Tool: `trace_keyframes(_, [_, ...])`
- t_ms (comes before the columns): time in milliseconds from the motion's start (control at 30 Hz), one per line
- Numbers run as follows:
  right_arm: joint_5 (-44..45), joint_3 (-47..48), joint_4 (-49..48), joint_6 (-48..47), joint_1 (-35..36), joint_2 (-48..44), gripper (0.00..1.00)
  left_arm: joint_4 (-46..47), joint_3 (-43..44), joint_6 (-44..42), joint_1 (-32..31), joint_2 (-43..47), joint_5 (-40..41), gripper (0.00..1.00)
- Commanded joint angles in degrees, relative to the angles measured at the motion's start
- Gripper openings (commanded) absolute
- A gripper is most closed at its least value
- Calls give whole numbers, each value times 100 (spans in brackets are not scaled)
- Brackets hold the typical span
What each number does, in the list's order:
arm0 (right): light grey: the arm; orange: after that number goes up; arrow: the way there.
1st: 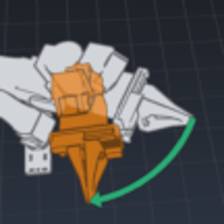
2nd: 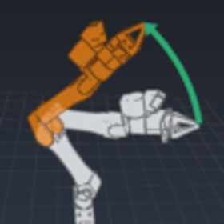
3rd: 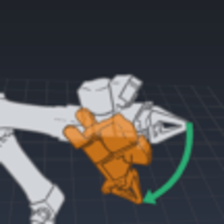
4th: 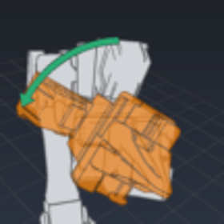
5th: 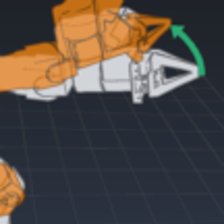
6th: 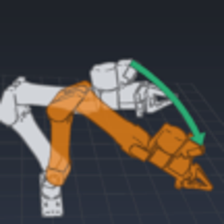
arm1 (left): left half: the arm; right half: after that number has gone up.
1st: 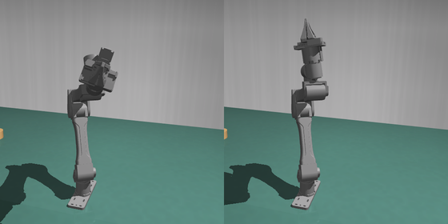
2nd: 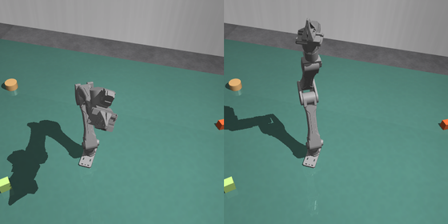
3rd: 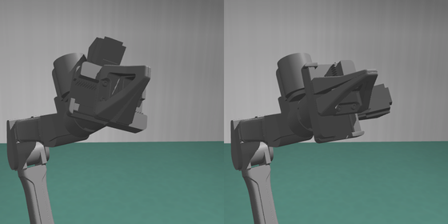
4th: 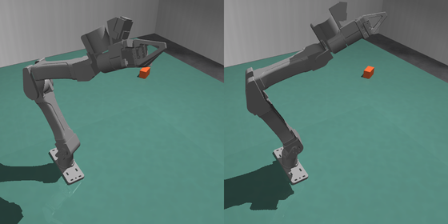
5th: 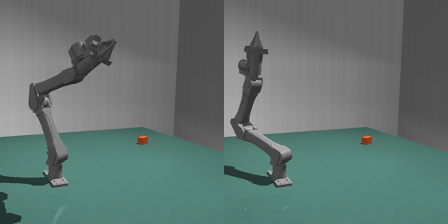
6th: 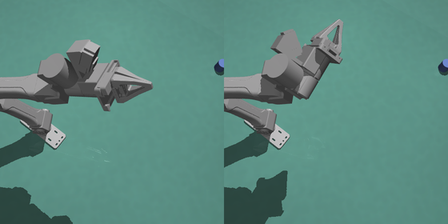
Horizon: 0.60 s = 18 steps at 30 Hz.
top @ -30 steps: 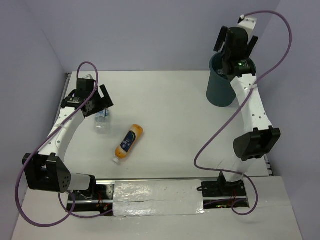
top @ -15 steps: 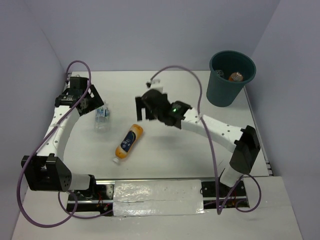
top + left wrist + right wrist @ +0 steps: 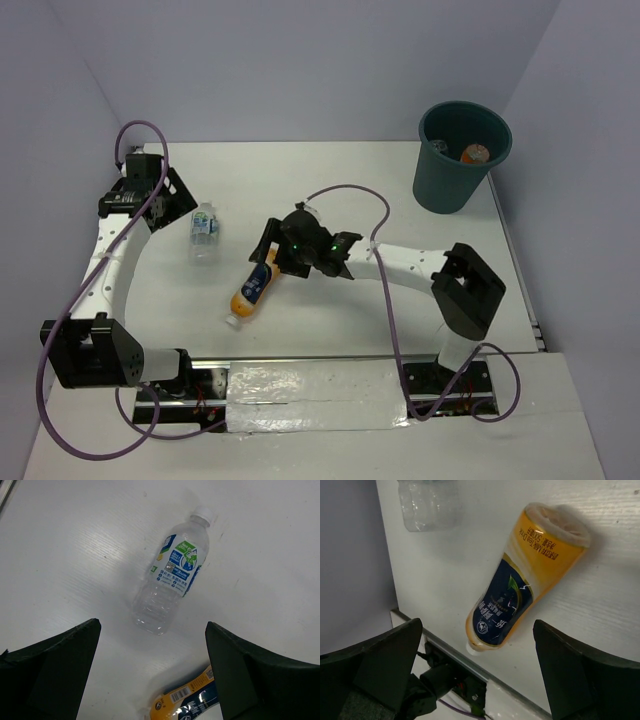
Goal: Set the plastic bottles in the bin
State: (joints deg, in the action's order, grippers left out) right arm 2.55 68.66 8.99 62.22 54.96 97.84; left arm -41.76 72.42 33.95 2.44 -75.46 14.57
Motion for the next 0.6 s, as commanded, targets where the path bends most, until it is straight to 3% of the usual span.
trace_keyframes(0, [-369,112,-565,493,-12,358,99,106,17,85,2,146,-138,99])
trace_keyframes(367, [-597,542,-504,968,6,1367,99,133,-18,59,2,137,-165,99])
trace_keyframes(567, [-422,490,-654,1021,15,1632,85,124,0,24,11,111,-174,99])
